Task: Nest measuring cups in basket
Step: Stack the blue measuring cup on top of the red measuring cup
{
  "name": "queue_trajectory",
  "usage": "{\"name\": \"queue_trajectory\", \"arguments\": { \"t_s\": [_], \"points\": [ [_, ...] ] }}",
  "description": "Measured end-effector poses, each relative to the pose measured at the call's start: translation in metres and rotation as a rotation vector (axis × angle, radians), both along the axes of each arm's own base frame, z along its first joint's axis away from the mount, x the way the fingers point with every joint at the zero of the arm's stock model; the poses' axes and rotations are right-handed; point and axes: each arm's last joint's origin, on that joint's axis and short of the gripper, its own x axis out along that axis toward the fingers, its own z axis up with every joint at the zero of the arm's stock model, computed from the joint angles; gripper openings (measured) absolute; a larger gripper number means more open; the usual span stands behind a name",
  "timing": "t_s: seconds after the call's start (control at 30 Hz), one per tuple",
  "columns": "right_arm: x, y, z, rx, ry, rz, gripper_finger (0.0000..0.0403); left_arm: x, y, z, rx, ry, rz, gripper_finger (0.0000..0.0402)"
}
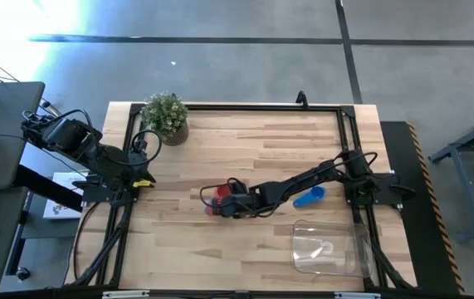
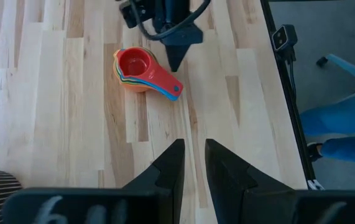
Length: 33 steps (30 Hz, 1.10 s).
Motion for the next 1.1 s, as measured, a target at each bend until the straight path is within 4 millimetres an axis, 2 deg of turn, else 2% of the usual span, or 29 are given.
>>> {"name": "queue_trajectory", "arguments": {
  "t_s": [0.17, 0.33, 0.53, 0.77, 0.9, 1.1],
  "points": [
    [0.003, 0.013, 0.019, -0.036, -0.008, 0.066, 0.0099, 0.000, 0.000, 0.000, 0.000, 0.000, 0.000, 0.0052],
    [-0.002, 0.012, 0.047, -0.152, 0.152, 0.146, 0.0099, 0.000, 0.000, 0.000, 0.011, -0.006, 0.010, 0.0052],
    [-0.018, -0.004, 0.094, -0.343, 0.386, 0.260, 0.0099, 0.001, 0.002, 0.000, 0.037, -0.024, 0.065, 0.0052],
    [-0.034, -0.030, 0.141, -0.553, 0.535, 0.477, 0.0099, 0.001, 0.002, 0.000, -0.002, -0.019, 0.120, 0.0052],
    [-0.040, -0.044, 0.153, -0.617, 0.595, 0.687, 0.0099, 0.001, 0.002, 0.000, -0.023, -0.016, 0.147, 0.0052],
    [-0.041, -0.058, 0.152, -0.635, 0.599, 0.991, 0.0099, 0.001, 0.002, 0.000, -0.053, -0.011, 0.187, 0.0052]
  ]
}}
